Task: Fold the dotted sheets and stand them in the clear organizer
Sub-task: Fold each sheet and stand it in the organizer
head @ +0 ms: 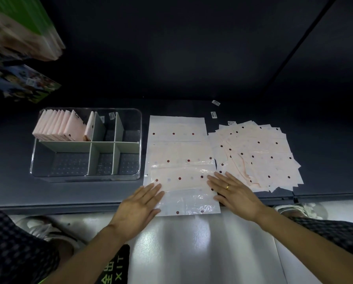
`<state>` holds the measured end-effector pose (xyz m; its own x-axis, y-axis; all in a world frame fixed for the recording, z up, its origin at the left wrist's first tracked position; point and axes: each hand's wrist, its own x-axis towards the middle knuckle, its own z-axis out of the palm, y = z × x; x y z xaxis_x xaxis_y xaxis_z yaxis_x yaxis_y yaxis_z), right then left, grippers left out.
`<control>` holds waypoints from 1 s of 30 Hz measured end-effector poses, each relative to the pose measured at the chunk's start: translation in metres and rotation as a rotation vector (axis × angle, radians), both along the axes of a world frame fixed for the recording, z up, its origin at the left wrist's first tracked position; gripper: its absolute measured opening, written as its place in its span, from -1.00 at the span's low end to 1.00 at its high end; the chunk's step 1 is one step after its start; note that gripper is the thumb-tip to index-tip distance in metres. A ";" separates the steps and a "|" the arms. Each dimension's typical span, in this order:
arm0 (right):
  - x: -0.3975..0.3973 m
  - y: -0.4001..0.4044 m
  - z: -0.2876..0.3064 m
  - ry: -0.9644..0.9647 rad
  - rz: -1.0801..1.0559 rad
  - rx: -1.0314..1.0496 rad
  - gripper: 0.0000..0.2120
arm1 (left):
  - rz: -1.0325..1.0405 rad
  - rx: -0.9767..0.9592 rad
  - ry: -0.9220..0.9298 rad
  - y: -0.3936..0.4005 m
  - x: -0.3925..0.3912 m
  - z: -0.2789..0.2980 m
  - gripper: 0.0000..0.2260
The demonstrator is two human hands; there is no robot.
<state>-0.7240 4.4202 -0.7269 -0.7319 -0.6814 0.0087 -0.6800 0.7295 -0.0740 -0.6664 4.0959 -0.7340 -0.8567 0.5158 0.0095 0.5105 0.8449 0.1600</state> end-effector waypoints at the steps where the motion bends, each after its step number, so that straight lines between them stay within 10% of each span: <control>1: -0.001 -0.002 0.000 0.021 -0.016 -0.048 -0.66 | 0.013 0.018 -0.023 0.000 -0.002 0.003 -0.48; 9: -0.014 -0.023 0.004 0.078 -0.002 -0.099 -0.61 | 0.136 0.111 -0.210 0.018 -0.030 0.004 -0.61; 14: -0.027 -0.024 0.008 -0.070 -0.099 -0.188 -0.77 | 0.164 0.032 -0.199 0.027 -0.048 0.007 -0.41; 20: -0.043 -0.023 0.026 -0.637 -0.461 -0.554 -0.91 | 0.204 0.062 -0.279 0.031 -0.058 0.018 -0.67; 25: -0.064 -0.032 0.031 -0.688 -0.590 -0.742 -0.90 | 0.368 0.318 -0.313 0.035 -0.069 0.038 -0.67; 30: -0.091 -0.045 0.021 -0.717 -0.749 -0.684 -0.85 | 0.309 0.309 0.115 0.046 -0.064 0.041 -0.53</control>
